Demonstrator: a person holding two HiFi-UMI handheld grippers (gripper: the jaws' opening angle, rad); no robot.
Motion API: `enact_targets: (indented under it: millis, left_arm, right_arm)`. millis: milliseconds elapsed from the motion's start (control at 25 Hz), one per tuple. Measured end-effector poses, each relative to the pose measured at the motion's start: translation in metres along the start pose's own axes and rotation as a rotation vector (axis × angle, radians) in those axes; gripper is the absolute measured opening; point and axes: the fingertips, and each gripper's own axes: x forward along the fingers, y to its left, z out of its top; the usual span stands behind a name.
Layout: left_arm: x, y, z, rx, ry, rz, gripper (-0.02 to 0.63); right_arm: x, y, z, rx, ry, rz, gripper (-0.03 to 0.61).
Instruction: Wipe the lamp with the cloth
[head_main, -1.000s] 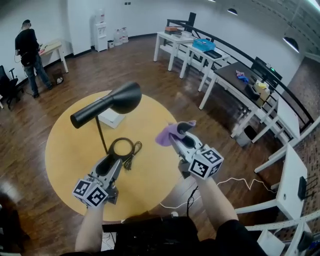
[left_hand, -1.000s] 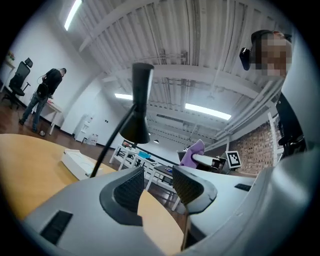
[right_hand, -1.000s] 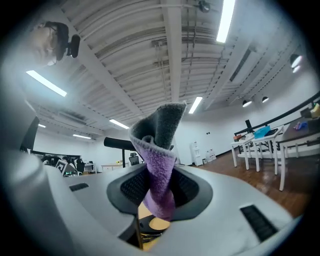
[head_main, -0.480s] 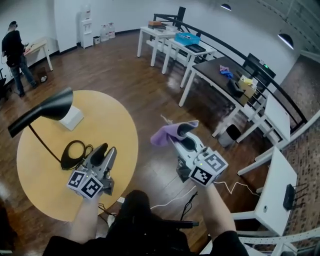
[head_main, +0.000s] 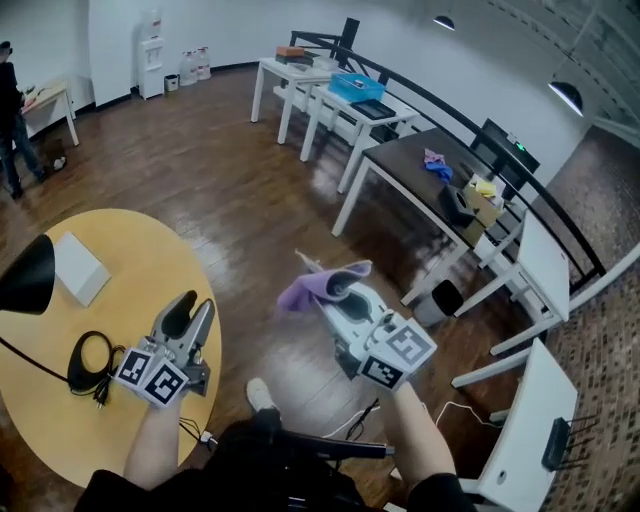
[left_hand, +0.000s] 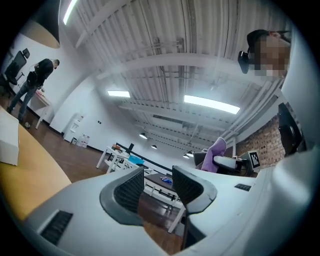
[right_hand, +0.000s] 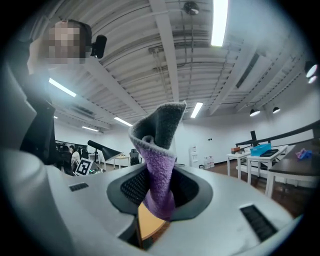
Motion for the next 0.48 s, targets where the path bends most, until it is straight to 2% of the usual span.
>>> enact_targets:
  millis: [80,280,400,480]
  left_arm:
    - [0.023,0.02,0.009,0.013,-0.037,0.055,0.172]
    - [0.086,0.069,0.028,0.089,-0.128,0.167,0.162]
    - [0.104,0.093,0.037,0.115,-0.177,0.246,0.161]
    - [0.099,0.113,0.047,0.144,-0.205,0.333,0.161]
  right_arm:
    - [0.026,-0.032,0.008,0.01,0.019,0.038,0.11]
    - [0.105,-0.094,0.024,0.013,0.003,0.214,0.11]
    - [0.166,-0.116,0.012,0.047,0.019,0.352,0.11]
    - [0.212,-0.115,0.006,0.065,0.024,0.469,0.11]
